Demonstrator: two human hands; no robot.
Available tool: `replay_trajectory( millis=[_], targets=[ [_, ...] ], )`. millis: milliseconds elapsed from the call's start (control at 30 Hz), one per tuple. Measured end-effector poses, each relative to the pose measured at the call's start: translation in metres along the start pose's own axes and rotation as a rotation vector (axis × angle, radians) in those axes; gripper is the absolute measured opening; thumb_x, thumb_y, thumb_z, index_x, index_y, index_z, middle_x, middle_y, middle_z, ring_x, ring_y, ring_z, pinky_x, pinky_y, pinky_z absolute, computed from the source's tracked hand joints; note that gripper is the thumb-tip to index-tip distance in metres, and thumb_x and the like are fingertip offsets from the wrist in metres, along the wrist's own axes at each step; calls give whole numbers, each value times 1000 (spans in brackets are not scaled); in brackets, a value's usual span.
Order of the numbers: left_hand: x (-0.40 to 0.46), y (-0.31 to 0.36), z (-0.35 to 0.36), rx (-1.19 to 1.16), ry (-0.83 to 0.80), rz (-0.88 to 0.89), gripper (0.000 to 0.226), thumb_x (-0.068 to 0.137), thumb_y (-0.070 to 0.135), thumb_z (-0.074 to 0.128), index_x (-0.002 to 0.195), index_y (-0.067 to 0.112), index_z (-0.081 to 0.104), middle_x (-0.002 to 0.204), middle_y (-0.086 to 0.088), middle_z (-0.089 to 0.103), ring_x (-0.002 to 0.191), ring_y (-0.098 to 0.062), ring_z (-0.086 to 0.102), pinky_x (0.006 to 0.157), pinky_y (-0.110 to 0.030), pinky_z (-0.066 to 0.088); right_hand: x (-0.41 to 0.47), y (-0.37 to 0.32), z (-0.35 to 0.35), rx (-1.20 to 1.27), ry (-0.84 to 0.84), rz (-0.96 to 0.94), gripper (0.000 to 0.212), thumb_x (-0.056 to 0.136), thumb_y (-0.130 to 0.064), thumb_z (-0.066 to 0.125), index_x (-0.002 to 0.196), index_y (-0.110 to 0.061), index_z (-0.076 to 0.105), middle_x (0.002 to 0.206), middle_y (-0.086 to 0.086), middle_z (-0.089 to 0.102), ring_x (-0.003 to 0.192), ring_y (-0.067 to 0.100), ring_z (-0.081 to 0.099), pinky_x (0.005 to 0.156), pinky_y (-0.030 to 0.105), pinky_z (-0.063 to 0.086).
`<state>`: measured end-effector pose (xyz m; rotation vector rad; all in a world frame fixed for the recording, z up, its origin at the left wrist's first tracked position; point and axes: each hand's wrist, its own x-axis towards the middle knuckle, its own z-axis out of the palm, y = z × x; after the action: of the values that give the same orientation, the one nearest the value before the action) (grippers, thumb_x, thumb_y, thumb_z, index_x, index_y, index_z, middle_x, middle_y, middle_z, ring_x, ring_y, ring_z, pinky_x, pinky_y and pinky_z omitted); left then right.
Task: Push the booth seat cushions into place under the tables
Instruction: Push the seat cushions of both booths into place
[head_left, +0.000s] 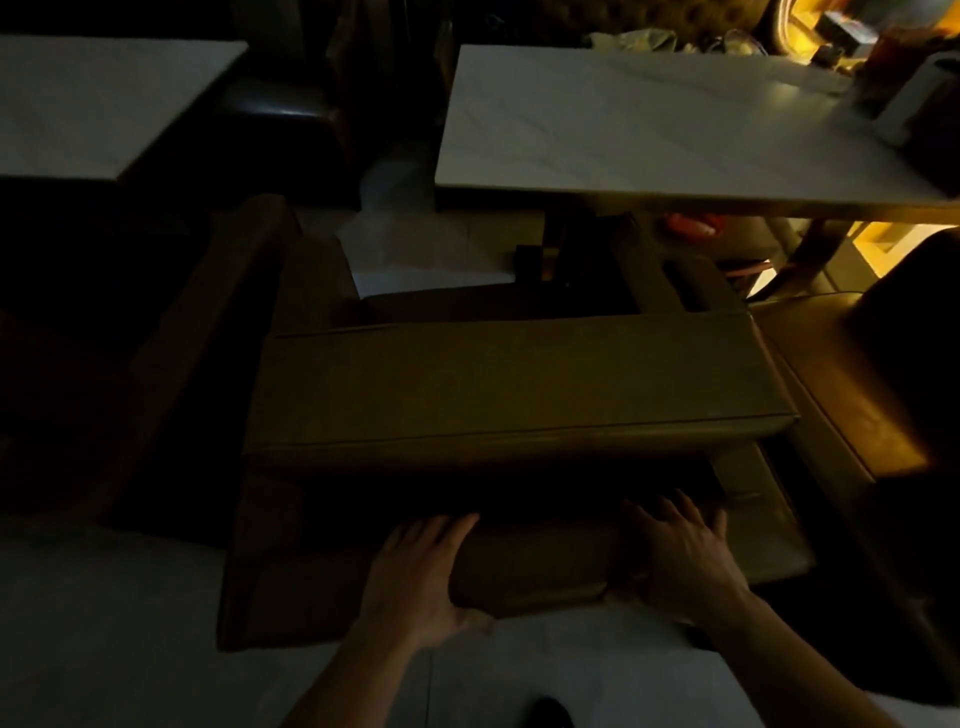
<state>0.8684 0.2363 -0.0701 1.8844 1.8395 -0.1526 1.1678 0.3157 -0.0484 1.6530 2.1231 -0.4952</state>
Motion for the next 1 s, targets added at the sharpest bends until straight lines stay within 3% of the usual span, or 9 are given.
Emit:
replay_trajectory(
  millis=[167,300,533,733,1000],
  targets=[
    [-18,-25,5,14,-5,27,117,56,90,57,150,47,2,158,11,22,143,-20,22,119,-41,11,-17,-24,15,25,-17,13,117,67,-80,64,156,-41,1,166,4,7,152,37,-5,115,73,6],
    [-21,-37,7,-7,-10,40,116,56,90,57,150,49,3,158,12,22,144,-20,21,119,-40,12,-17,-34,19,53,-68,36,114,71,-70,70,156,-43,-1,166,6,2,150,42,-11,113,76,3],
    [-8,-48,6,-86,-79,61,123,51,84,68,148,52,2,159,14,20,145,-18,19,116,-42,13,-5,-37,25,82,-71,48,112,73,-62,73,153,-49,-4,165,11,-1,147,47,-17,107,82,1],
    [9,-54,-8,-94,-92,45,124,49,81,73,147,56,3,160,12,20,145,-21,19,115,-47,21,10,-42,12,98,-68,35,121,66,-68,77,153,-49,-4,166,15,-5,147,47,-20,104,85,-1],
    [8,-40,-16,10,198,21,104,71,65,71,153,42,11,160,6,24,147,-18,15,119,-39,-9,18,-53,-6,101,42,-17,115,72,-71,70,156,-41,-3,167,11,-3,151,37,-13,114,74,0]
  ],
)
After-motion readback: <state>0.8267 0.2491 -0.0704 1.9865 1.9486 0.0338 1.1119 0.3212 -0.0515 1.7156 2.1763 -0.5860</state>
